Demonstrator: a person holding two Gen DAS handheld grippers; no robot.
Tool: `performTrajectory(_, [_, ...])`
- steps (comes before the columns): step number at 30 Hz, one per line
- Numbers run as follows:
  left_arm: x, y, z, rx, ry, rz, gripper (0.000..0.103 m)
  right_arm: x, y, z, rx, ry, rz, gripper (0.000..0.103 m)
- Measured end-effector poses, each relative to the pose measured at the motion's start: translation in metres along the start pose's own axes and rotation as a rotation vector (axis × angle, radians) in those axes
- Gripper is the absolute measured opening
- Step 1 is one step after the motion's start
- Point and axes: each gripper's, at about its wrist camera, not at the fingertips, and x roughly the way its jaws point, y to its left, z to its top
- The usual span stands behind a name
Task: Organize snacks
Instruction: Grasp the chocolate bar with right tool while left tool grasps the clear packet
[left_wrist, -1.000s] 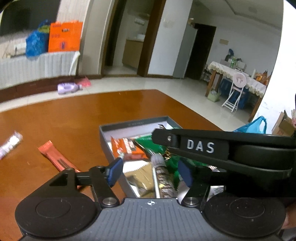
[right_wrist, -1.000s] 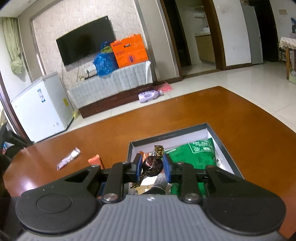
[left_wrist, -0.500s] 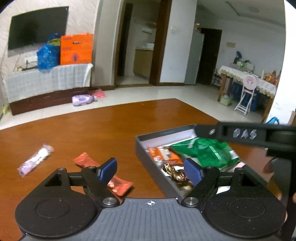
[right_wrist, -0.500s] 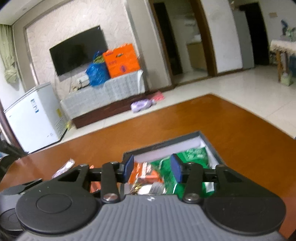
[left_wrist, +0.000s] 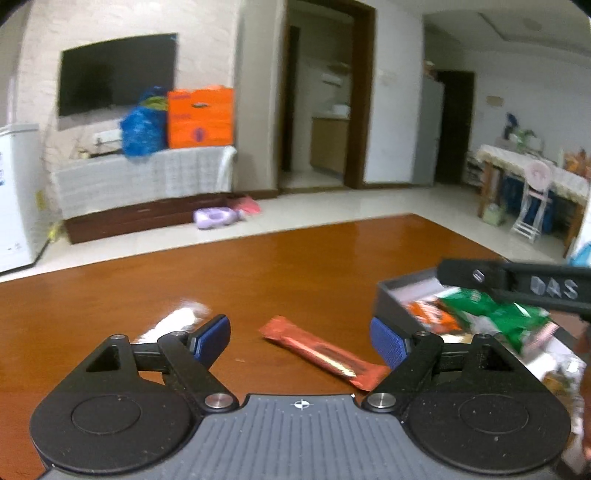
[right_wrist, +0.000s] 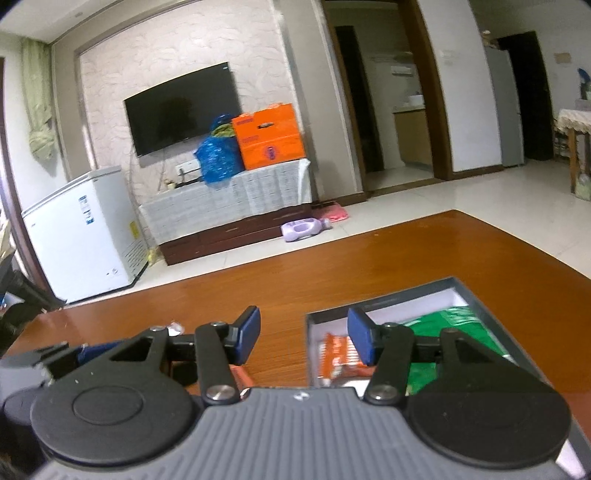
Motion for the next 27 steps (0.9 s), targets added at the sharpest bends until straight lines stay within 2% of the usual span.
performTrajectory(8, [0.015,0.049,0.001,-0.068,0.016,0.092,0.086,0.011,0.039,-0.012,-0.109,0.041,0.066,0.055])
performTrajectory(14, [0.03,0.075,0.006,-0.111,0.022,0.139,0.086,0.033,0.057,-0.021,-0.16,0.109,0.055,0.057])
performTrajectory(19, [0.053,0.085,0.009,-0.089,0.076,0.161,0.086,0.051,0.082,-0.034,-0.227,0.152,0.048,0.057])
performTrajectory(27, [0.088,0.089,0.009,-0.051,0.152,0.182,0.086,0.087,0.089,-0.048,-0.258,0.252,0.038,0.057])
